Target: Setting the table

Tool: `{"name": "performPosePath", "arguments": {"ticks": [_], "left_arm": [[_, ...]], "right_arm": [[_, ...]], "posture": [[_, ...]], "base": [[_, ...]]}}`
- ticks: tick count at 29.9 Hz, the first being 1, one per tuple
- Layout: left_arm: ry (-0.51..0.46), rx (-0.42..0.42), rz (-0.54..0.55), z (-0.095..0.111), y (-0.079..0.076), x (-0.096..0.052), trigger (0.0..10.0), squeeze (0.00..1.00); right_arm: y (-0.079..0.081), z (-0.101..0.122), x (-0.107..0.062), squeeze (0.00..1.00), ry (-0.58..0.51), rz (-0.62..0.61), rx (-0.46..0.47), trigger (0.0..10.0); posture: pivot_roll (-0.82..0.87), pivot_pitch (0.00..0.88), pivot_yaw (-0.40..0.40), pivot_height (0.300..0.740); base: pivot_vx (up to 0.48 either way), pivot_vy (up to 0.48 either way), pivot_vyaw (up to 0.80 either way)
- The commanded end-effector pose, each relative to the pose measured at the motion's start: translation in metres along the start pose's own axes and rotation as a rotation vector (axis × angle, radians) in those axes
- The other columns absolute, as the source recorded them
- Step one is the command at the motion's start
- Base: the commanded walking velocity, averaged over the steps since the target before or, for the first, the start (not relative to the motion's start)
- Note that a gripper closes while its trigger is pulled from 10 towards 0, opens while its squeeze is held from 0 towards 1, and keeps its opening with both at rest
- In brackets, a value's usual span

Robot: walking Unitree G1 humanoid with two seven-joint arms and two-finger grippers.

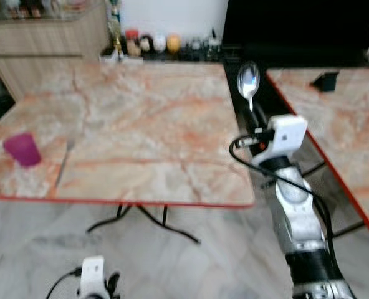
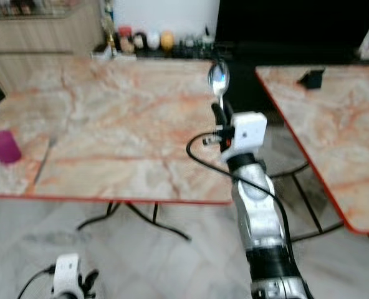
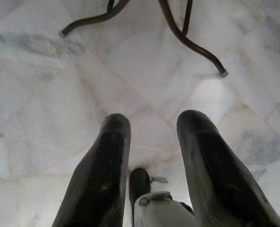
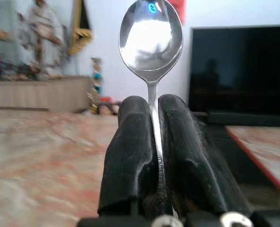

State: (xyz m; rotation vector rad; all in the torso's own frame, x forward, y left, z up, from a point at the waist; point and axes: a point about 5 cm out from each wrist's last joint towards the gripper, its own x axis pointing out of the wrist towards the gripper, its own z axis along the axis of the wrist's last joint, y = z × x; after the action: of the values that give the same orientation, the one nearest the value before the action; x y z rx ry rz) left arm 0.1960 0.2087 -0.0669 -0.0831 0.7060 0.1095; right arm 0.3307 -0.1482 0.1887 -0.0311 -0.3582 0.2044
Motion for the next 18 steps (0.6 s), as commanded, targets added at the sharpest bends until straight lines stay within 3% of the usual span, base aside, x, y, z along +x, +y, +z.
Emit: {"name": "performPosePath", "arguments": {"ticks": [1,18], "left_arm": [[0.015,-0.009,-0.004,-0.0047,-0.0034,-0.0010,10.0,0.00],[-0.006,-0.021,0.020,0.0022,0.0030,0.0005,10.0,0.00]], "right_arm": [[-0.0025,0.0059,0.0027,0.00,-0.019,-0.006,-0.006,10.0],[-0.0013,0.0106,0.0117,0.00,-0.028,-0.007,-0.004,10.0]], "posture": [[-0.09,0.000,0.027,0.740],[-0.08,0.000,0.026,0.740]], "base": [[0.000,-0.379,0.00],[0.000,-0.377,0.00]]}}
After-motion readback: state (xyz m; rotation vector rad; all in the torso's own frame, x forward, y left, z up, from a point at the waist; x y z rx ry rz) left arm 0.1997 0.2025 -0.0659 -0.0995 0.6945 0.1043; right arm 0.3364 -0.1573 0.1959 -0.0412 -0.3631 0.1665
